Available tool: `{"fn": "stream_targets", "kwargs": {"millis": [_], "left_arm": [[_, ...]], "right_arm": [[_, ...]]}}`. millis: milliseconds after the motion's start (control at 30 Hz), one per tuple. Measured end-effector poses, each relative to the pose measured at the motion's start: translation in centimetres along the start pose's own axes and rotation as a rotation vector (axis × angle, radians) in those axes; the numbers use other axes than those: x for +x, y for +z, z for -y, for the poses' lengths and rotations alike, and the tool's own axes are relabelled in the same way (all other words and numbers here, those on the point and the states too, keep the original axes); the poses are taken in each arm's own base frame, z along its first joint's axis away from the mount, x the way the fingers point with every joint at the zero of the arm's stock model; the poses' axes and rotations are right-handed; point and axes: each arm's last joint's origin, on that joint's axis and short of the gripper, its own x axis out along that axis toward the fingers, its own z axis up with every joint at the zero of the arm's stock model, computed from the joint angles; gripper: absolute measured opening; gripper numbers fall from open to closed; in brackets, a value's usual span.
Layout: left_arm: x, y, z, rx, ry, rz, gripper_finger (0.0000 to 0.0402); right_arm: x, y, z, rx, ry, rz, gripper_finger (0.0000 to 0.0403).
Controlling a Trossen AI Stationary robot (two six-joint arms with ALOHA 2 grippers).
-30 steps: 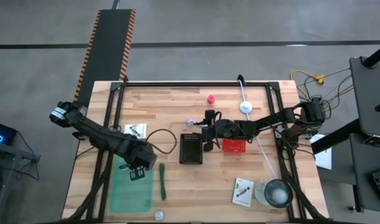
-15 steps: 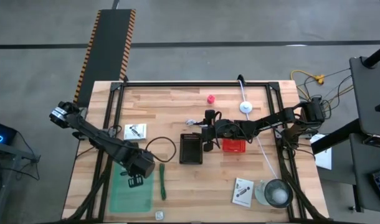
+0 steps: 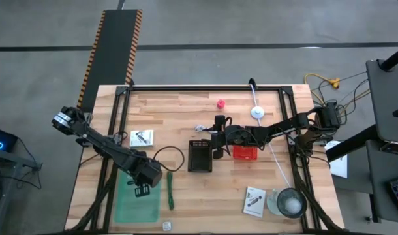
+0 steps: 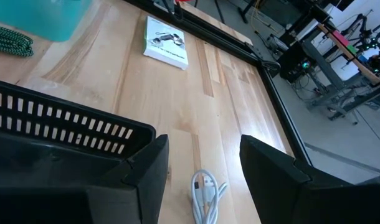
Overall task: Pick and place items into bin
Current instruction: Put the black charger cable into the green bin, then put the green charger cable into the green bin
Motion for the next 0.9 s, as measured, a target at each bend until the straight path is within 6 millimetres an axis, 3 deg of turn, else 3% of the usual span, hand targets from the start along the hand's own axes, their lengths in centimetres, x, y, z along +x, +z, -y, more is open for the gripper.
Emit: {"fn": "stream_targets", "kwargs": {"millis": [167,900], "left_arm": [[0.7,-0.2,-0.3,-0.004,0.006,-0.016,0.0007],[1.7,-0.3,-0.6,-0.006,-0.006,-0.004,0.0015]], "right_arm": [[0.0,0.0,0.0,0.0,0.0,0.0,0.0185],[0.0,0.0,0.0,-0.003,0.0,0.0,0.0185]]}}
